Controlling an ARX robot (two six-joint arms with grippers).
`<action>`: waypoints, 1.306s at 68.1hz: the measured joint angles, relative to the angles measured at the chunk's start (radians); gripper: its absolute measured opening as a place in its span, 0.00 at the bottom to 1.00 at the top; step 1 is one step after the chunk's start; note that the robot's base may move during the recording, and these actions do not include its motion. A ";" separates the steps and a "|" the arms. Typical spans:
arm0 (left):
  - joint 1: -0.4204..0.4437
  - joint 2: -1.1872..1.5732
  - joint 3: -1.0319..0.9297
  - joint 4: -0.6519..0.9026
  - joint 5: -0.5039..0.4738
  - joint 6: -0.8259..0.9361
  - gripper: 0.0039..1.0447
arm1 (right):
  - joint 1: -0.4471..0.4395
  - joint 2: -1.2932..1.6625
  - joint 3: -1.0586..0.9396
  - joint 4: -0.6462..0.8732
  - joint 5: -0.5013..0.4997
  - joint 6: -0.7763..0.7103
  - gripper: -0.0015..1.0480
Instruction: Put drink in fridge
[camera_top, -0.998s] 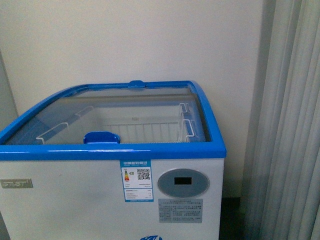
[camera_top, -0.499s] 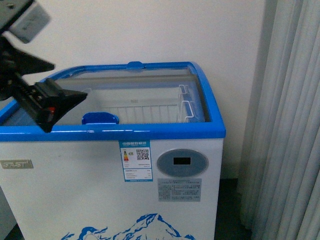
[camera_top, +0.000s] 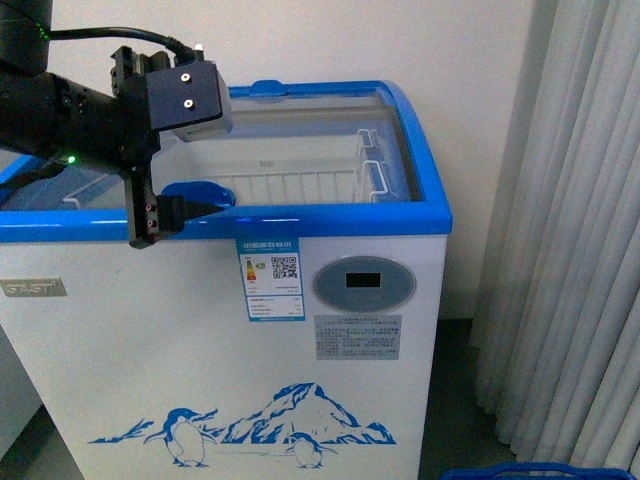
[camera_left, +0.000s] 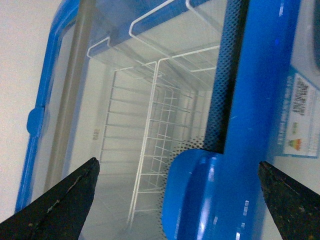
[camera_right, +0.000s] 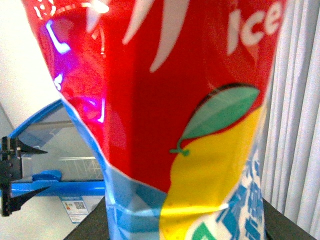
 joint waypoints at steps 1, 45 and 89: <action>0.001 0.012 0.016 -0.003 -0.004 0.003 0.92 | 0.000 0.000 0.000 0.000 0.000 0.000 0.38; 0.031 0.389 0.594 -0.002 -0.151 0.092 0.92 | 0.000 0.000 0.000 0.000 -0.002 0.000 0.38; 0.033 0.492 0.893 0.038 -0.710 -0.762 0.93 | 0.000 0.000 0.000 0.000 0.002 0.000 0.38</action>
